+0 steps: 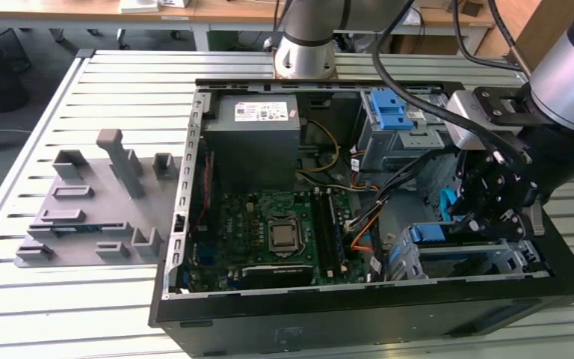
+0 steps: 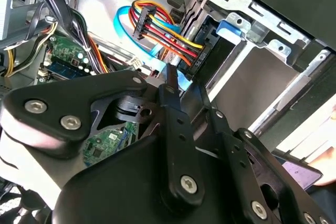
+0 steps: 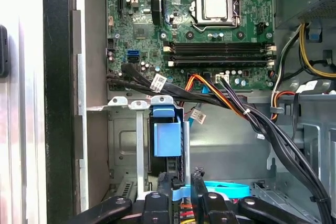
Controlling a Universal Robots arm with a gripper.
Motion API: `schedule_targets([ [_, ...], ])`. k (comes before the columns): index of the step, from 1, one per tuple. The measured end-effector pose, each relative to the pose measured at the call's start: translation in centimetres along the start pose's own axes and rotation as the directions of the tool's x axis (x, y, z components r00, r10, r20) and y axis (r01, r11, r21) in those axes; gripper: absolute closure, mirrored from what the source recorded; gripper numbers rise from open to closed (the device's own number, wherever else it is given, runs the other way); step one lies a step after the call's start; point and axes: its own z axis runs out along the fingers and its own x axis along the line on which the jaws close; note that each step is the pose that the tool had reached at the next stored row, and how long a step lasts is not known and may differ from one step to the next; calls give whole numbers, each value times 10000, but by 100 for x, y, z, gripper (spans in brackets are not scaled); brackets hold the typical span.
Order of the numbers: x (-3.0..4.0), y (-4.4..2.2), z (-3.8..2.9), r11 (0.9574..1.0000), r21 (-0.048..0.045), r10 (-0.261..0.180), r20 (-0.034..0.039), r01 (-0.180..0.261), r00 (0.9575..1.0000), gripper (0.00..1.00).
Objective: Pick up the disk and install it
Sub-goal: 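Insert the second disk wire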
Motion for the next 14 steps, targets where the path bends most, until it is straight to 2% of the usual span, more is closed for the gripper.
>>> schedule_targets([
  [12, -5, 2, -140, 10000, -12, 0, 0, 0, 10000, 69],
  [13, -5, 2, -144, 10000, -15, 0, 0, 0, 10000, 71],
  [14, -5, 2, -144, 10000, -18, 0, 2, 0, 10000, 77],
])
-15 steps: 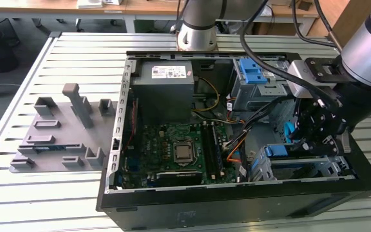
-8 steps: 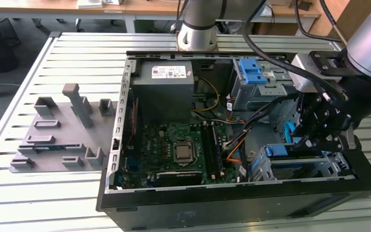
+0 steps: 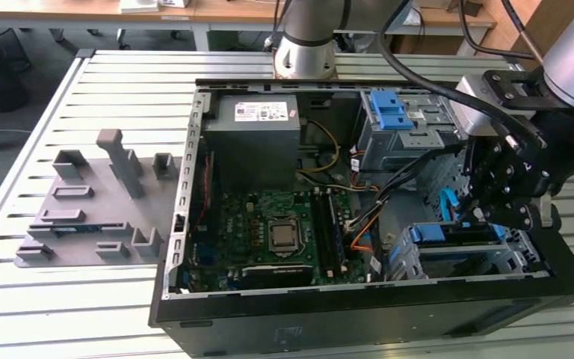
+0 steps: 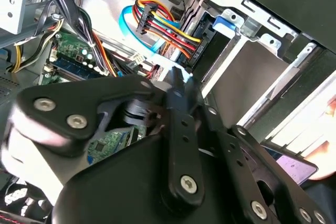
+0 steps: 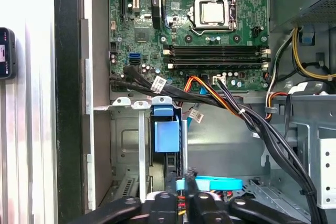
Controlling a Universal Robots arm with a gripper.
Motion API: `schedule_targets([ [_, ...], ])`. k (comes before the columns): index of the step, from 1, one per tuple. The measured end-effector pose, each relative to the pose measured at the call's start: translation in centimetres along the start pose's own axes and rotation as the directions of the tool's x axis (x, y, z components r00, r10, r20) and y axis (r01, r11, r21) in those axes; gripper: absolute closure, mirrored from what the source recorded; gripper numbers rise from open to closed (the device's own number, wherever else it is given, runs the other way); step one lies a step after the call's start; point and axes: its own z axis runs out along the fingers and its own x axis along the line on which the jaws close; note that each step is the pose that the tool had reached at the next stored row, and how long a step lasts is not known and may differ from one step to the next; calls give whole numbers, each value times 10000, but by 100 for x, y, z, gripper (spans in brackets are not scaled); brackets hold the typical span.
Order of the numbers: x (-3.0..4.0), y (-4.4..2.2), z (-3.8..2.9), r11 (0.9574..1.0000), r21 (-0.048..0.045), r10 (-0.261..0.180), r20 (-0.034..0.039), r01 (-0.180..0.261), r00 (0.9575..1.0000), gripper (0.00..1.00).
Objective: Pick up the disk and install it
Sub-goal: 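Insert the second disk wire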
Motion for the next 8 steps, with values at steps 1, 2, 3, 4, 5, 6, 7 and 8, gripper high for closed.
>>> schedule_targets([
  [1, 0, 0, 0, 10000, -1, 0, 0, 0, 10000, 83],
  [2, 0, 0, -1, 10000, -1, 0, -2, 0, 10000, 83],
  [3, -1, 0, -2, 10000, -1, 0, -2, 0, 10000, 83],
  [4, 0, 0, -2, 10000, -2, 0, -3, 0, 10000, 89],
  [5, 0, 0, -2, 10000, -1, 0, -3, 0, 10000, 89],
  [6, 0, 0, -2, 10000, -2, 0, -3, 0, 10000, 89],
  [7, 0, 0, -2, 10000, -2, 0, -2, 0, 10000, 89],
  [8, 0, 0, -2, 10000, -2, 0, -3, 0, 10000, 89],
])
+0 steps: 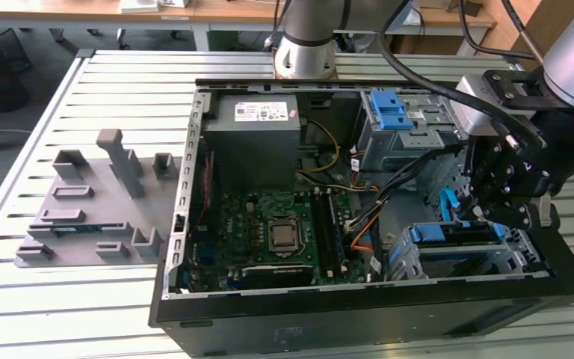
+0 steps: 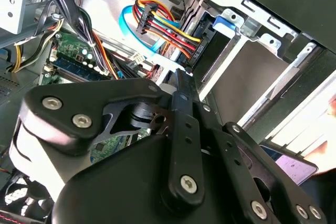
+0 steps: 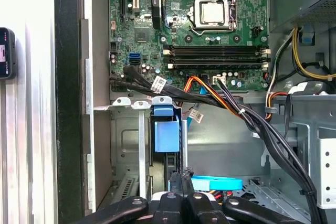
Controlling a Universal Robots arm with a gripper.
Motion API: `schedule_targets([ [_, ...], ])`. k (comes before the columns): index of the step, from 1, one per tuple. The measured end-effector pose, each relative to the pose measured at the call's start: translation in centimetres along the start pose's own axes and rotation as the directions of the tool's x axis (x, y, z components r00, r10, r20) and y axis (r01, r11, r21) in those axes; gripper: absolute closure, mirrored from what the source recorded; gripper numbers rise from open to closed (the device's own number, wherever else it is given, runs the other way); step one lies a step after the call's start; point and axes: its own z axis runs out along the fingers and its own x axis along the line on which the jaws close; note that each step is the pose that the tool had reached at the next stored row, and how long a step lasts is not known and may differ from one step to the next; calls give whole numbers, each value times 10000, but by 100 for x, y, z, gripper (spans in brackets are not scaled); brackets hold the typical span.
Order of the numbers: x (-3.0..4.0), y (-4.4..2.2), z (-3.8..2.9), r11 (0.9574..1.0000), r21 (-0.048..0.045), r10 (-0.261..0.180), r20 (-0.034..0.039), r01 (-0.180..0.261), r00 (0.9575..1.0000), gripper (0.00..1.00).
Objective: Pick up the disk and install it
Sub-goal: 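Insert the second disk wire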
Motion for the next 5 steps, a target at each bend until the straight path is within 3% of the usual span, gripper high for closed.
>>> schedule_targets([
  [5, 0, 0, 0, 10000, -1, 0, -1, 0, 10000, 89],
])
